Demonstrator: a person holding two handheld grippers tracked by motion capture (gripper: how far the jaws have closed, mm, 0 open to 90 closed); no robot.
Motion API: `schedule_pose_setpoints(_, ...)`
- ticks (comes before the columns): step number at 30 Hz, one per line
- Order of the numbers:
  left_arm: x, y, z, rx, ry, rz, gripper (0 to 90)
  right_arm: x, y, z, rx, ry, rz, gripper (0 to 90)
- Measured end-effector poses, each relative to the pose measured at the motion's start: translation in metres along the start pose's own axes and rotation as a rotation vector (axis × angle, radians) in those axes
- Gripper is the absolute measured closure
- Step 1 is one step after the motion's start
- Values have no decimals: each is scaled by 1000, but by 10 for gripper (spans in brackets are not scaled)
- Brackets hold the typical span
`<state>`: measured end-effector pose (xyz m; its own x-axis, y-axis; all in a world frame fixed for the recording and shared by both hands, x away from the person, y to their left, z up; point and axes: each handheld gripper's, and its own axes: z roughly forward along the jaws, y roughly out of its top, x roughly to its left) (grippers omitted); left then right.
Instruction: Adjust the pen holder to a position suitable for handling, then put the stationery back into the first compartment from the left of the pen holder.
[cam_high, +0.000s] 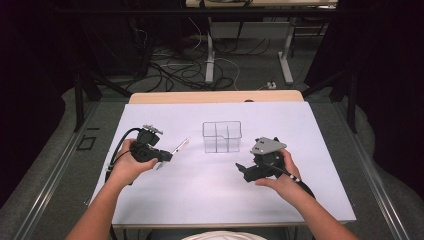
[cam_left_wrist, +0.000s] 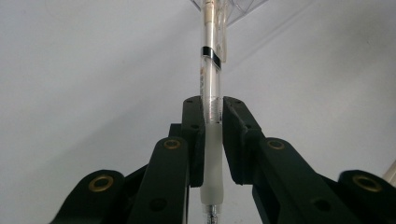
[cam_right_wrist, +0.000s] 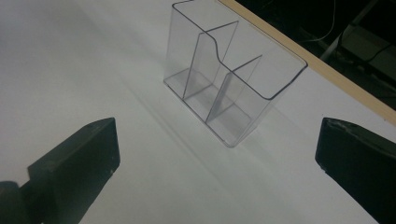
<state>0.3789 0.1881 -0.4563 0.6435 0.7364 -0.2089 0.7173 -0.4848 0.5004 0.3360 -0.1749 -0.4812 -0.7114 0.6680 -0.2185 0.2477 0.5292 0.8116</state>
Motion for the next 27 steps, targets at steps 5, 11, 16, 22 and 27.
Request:
schedule_pose_setpoints(5,-5,1,3,2,-8,5,795,10,7,3,2,-3,-103,0)
schedule_pose_setpoints(11,-11,2,6,11,-17,25,795,22,14,11,47,-8,-217,0)
schedule_pose_setpoints(16,-14,2,7,17,-27,30,795,29,19,17,50,-13,-315,34)
schedule_pose_setpoints(22,-18,2,10,27,-34,36,795,35,25,22,60,40,-418,168)
schedule_pose_setpoints(27,-20,3,12,31,-37,39,795,43,28,27,73,38,-517,250)
